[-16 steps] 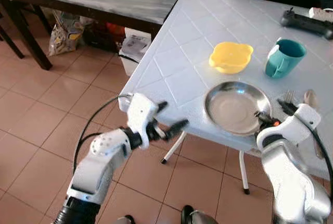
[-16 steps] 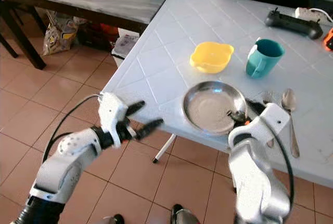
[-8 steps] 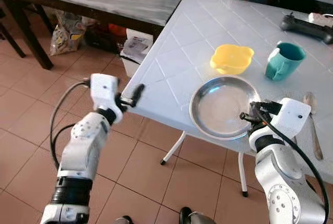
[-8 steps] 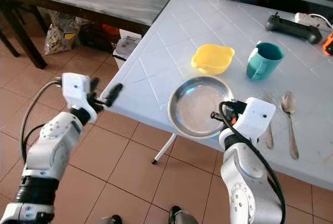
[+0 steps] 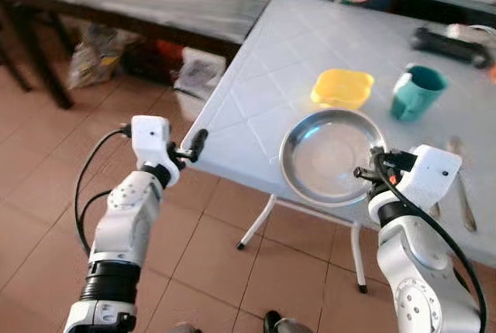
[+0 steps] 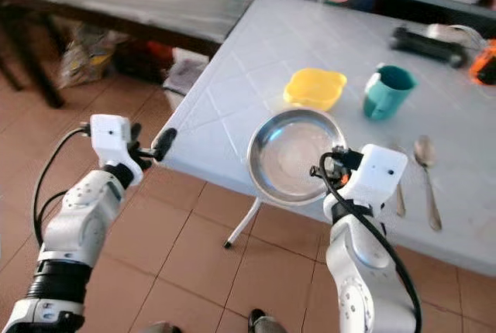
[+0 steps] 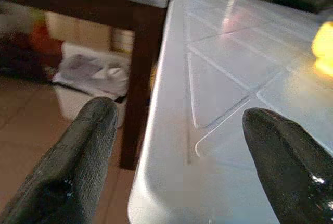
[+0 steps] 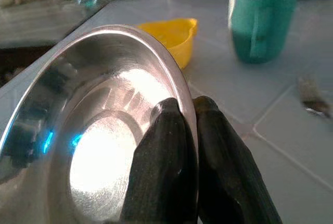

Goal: Setting the table

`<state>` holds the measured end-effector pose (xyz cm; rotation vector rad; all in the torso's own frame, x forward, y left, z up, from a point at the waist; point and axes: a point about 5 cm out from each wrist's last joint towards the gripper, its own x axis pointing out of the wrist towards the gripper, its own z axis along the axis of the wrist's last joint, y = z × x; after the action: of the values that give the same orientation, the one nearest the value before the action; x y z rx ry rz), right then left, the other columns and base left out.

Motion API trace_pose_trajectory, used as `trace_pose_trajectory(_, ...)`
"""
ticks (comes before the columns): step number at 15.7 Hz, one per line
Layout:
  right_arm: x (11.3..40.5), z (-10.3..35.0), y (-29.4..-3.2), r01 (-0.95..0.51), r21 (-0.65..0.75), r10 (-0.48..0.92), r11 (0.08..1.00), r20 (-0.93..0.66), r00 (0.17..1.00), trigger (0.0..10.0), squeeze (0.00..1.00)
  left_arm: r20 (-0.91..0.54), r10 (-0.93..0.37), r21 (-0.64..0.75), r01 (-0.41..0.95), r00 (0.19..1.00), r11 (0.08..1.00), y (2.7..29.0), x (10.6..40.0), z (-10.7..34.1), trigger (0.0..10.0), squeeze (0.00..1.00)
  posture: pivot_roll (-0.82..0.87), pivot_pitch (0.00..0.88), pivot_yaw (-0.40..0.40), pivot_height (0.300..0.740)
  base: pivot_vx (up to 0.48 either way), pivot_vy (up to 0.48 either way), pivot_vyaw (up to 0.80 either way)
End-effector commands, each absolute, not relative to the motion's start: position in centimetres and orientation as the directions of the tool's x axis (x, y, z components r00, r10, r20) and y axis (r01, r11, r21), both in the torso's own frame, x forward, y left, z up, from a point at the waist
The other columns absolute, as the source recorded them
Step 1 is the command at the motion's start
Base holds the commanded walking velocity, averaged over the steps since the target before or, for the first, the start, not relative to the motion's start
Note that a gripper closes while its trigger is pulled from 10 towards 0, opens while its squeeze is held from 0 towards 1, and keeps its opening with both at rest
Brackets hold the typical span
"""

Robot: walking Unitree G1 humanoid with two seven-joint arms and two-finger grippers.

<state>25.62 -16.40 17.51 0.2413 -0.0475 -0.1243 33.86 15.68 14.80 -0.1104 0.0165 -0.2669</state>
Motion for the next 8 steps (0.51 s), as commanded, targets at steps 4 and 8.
trace_pose_trajectory(4,25.2,18.04,-15.66,0.081,0.246,-0.102,0.966,0.072,0.992,10.0,0.0,0.0,-0.255,-0.086,0.254,0.967,0.963,16.12,33.98,14.94,10.0,0.0,0.11,0.158,-0.059,0.74,0.0,0.48,-0.31)
trace_pose_trajectory(8,25.2,18.24,-15.49,0.075,0.24,-0.099,0.968,0.09,0.991,10.0,0.0,0.009,-0.263,-0.079,0.263,0.965,0.962,15.86,34.04,15.13,10.0,0.0,0.12,0.162,-0.054,0.74,0.0,0.48,0.0)
